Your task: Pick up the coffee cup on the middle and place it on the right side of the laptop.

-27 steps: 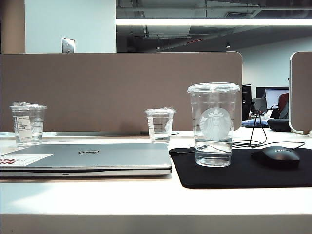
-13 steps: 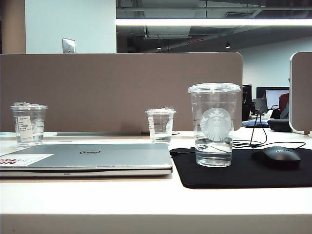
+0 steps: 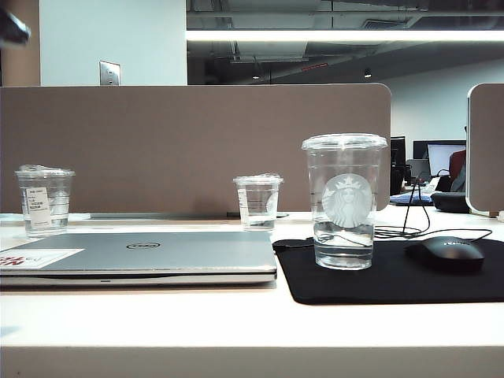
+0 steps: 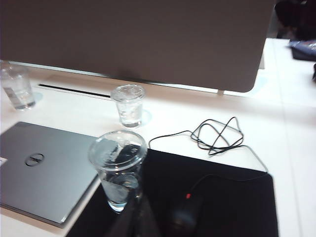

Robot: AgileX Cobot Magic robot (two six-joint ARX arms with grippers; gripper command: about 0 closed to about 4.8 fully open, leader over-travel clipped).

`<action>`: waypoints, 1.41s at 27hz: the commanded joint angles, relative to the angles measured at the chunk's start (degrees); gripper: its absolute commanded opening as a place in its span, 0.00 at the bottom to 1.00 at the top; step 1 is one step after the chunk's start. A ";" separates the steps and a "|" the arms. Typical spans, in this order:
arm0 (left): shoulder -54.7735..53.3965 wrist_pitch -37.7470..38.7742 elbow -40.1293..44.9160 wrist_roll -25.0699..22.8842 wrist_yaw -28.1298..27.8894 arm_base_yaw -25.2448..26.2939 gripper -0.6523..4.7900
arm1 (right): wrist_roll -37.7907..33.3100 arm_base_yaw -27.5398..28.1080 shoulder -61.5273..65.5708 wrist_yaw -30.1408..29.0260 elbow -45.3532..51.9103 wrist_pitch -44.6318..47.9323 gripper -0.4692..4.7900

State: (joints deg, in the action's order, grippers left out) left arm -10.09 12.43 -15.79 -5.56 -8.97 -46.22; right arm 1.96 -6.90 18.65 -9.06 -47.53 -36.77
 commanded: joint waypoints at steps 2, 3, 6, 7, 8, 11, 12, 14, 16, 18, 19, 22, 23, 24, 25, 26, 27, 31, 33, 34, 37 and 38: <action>1.05 -6.34 4.46 1.42 0.39 0.22 0.11 | 3.21 0.02 -0.96 -0.07 0.59 0.66 0.08; 1.29 -8.02 5.75 1.57 0.39 0.42 0.11 | 3.28 0.02 -1.33 -0.09 1.14 0.81 0.08; 1.57 -10.01 8.07 2.62 0.63 1.62 0.11 | 3.23 -0.02 -2.95 -0.33 3.15 0.98 0.08; 1.57 -10.03 8.55 2.58 1.03 2.27 0.11 | 3.21 -0.02 -3.65 -0.31 3.93 1.05 0.08; 1.57 -9.99 8.94 2.56 1.57 3.13 0.11 | 3.21 -0.02 -4.55 -0.26 4.79 1.09 0.08; 1.84 -10.29 10.05 2.56 4.63 7.17 0.11 | 3.21 0.00 -7.56 -0.04 7.87 1.25 0.08; 1.84 -11.65 10.75 2.62 6.69 10.62 0.11 | 3.21 0.00 -9.42 -0.02 9.90 1.42 0.08; 1.84 -13.09 11.37 2.78 8.11 14.97 0.11 | 3.21 0.07 -11.67 0.15 12.15 1.51 0.08; 1.84 -13.27 11.43 2.89 8.22 19.39 0.11 | 3.19 0.04 -13.49 0.20 14.27 1.77 0.08; 1.81 -13.29 11.45 3.04 8.13 26.69 0.11 | 2.40 0.04 -14.93 3.83 19.02 5.51 0.08; 1.81 -13.38 11.45 3.23 8.13 28.06 0.11 | 2.29 0.04 -14.93 4.48 20.17 6.99 0.08; 1.81 -13.40 11.45 4.07 8.13 32.30 0.11 | 1.75 0.04 -14.88 5.53 25.99 15.15 0.08; 1.81 -13.46 11.50 4.07 8.13 32.94 0.11 | 1.25 0.04 -14.86 5.55 27.34 16.96 0.08; 1.81 -14.03 11.78 4.09 8.11 33.68 0.11 | 1.01 0.04 -14.86 5.53 29.18 19.04 0.08; 1.81 -14.64 12.11 4.09 8.13 34.23 0.11 | 1.03 0.04 -14.86 5.53 30.56 20.35 0.08; 1.81 -15.52 12.61 4.11 8.11 34.82 0.11 | 1.03 0.04 -14.86 5.53 32.28 21.84 0.08; 1.81 -16.04 12.98 4.13 8.09 35.26 0.11 | 1.03 0.04 -14.86 5.55 33.68 22.84 0.08; 1.81 -16.22 14.23 4.68 7.23 36.57 0.11 | 1.05 0.04 -14.86 5.95 39.19 25.62 0.08; 1.81 -16.39 15.28 4.76 6.54 36.63 0.11 | 1.01 0.02 -14.86 5.95 41.11 26.49 0.08; 1.77 -15.50 15.43 4.72 6.47 36.63 0.11 | 0.90 0.02 -14.86 5.95 42.14 27.23 0.08; 1.79 -13.99 15.45 4.22 6.45 36.63 0.11 | 0.81 0.04 -14.86 5.97 44.13 29.62 0.08; 1.77 -14.56 15.45 2.71 6.43 36.63 0.11 | 0.83 0.04 -14.88 5.95 45.40 32.06 0.08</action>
State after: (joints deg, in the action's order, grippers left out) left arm -8.32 -0.91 -0.14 -1.48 -2.35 -9.67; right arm 2.96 -6.90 3.75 -3.20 -2.83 -8.86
